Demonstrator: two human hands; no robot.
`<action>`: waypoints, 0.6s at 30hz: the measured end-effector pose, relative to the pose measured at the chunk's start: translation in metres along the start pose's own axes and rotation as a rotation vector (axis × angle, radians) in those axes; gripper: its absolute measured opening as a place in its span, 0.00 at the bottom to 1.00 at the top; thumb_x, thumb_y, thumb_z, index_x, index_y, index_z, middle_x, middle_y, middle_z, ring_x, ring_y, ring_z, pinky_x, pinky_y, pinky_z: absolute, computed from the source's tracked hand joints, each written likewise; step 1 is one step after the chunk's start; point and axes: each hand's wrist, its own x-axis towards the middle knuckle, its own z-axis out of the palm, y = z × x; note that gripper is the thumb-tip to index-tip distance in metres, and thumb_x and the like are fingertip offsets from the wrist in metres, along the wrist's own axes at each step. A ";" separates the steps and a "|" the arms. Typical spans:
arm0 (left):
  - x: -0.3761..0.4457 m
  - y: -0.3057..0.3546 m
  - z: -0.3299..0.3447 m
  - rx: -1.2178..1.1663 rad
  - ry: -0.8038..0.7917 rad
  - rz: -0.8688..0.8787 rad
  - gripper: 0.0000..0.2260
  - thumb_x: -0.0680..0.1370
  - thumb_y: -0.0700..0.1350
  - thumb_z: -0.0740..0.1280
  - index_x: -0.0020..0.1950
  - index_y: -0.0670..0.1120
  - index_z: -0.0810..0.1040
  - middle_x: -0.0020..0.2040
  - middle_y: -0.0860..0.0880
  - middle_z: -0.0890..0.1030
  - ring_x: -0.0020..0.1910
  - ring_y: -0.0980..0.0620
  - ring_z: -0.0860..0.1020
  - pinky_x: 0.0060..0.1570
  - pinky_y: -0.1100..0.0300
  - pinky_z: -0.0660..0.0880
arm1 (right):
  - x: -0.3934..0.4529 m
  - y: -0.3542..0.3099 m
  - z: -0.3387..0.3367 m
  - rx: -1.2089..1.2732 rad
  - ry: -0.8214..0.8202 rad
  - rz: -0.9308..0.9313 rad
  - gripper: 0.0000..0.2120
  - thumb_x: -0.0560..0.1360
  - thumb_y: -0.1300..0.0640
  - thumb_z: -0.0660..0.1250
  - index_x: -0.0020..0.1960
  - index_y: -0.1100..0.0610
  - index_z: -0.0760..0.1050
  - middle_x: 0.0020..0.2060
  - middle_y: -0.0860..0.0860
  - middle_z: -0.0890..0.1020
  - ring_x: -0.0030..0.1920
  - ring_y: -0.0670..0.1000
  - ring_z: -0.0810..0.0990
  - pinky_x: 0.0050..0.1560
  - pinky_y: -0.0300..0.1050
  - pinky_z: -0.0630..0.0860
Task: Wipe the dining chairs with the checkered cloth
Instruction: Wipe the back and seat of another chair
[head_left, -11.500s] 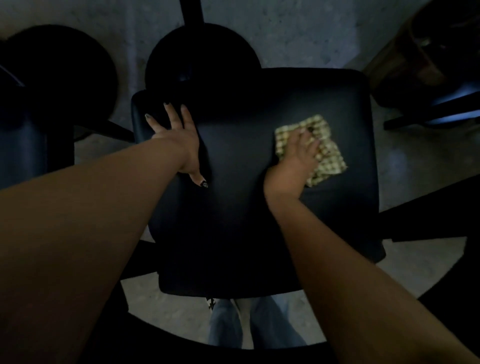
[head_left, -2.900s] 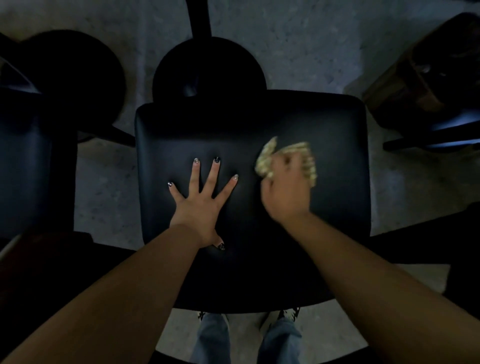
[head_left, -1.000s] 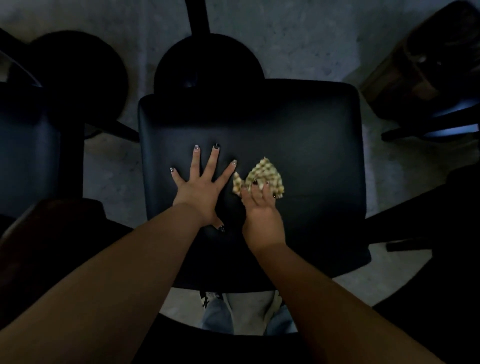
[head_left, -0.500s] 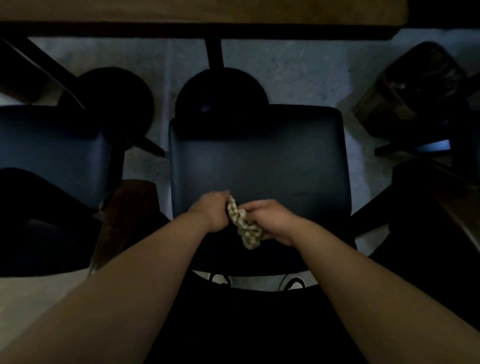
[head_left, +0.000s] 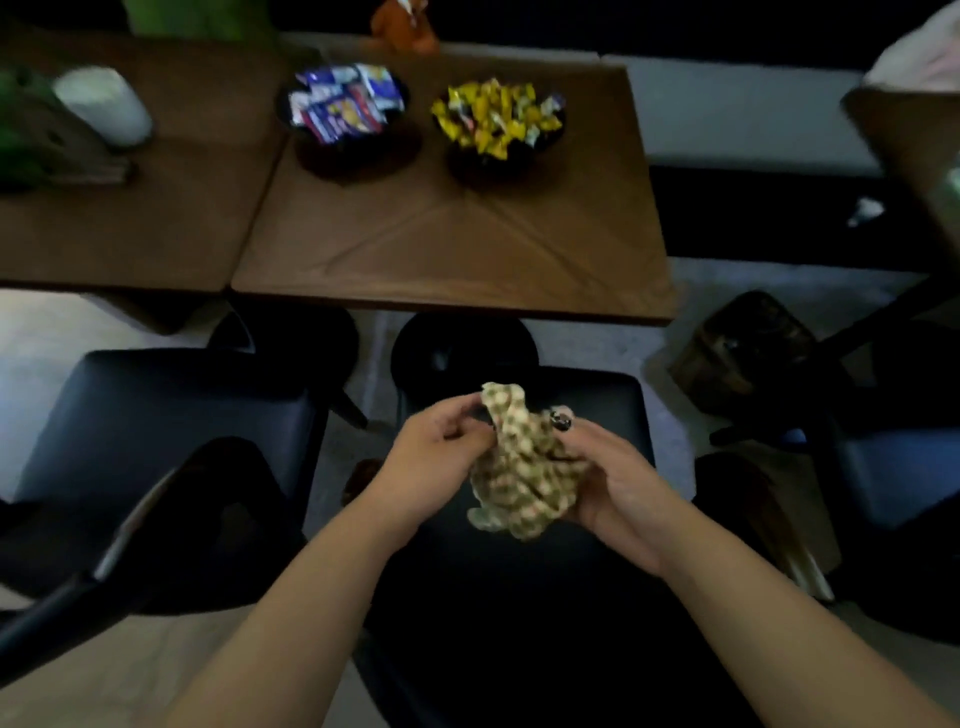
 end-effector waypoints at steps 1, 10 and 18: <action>-0.012 0.013 -0.004 -0.029 0.017 0.028 0.11 0.79 0.42 0.65 0.52 0.56 0.83 0.43 0.54 0.85 0.43 0.60 0.81 0.44 0.67 0.75 | -0.009 -0.010 0.009 -0.021 0.009 -0.031 0.21 0.70 0.53 0.68 0.60 0.61 0.76 0.55 0.58 0.82 0.56 0.57 0.81 0.54 0.53 0.77; -0.107 0.110 -0.027 -0.298 0.074 0.179 0.18 0.71 0.64 0.63 0.48 0.55 0.85 0.48 0.51 0.85 0.47 0.55 0.83 0.43 0.61 0.77 | -0.077 -0.076 0.090 -0.376 0.146 -0.445 0.06 0.73 0.54 0.71 0.37 0.46 0.79 0.39 0.50 0.85 0.41 0.49 0.84 0.42 0.45 0.78; -0.157 0.163 -0.023 -0.321 0.391 0.425 0.05 0.77 0.41 0.68 0.47 0.49 0.83 0.46 0.51 0.86 0.47 0.55 0.84 0.43 0.64 0.78 | -0.125 -0.105 0.114 -0.424 0.122 -0.591 0.08 0.72 0.54 0.70 0.35 0.53 0.77 0.36 0.52 0.81 0.40 0.50 0.79 0.45 0.53 0.78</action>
